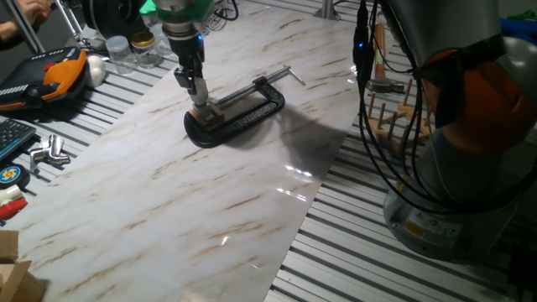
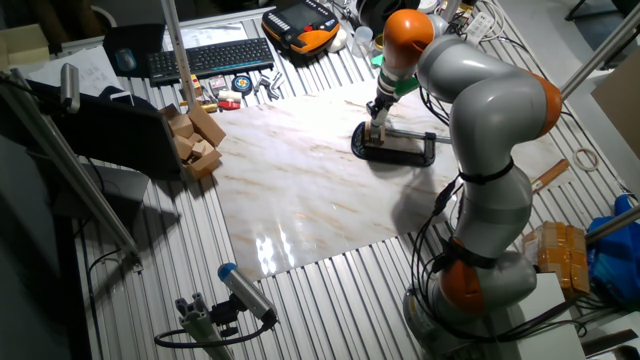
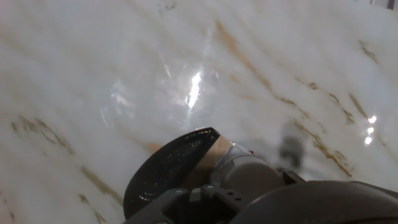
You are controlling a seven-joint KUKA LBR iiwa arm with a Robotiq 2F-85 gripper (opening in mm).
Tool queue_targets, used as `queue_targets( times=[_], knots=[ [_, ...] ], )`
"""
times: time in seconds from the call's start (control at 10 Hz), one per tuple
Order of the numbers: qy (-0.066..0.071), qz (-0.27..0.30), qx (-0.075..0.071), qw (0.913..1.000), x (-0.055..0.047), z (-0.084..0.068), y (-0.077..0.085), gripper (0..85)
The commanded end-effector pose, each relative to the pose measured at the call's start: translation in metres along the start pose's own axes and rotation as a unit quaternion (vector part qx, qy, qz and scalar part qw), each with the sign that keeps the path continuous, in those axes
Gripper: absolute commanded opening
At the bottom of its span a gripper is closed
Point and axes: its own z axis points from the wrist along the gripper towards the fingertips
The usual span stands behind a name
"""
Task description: Take out the light bulb by rotating it
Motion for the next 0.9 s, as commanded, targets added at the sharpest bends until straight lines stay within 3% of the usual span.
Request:
queue_targets(
  times=[0.0,0.8],
  knots=[
    [-0.006,-0.078,0.000,0.9970,-0.0004,-0.0002,0.0005,0.0],
    [-0.003,-0.080,-0.004,0.9967,-0.0008,-0.0001,0.0007,0.0]
  ],
)
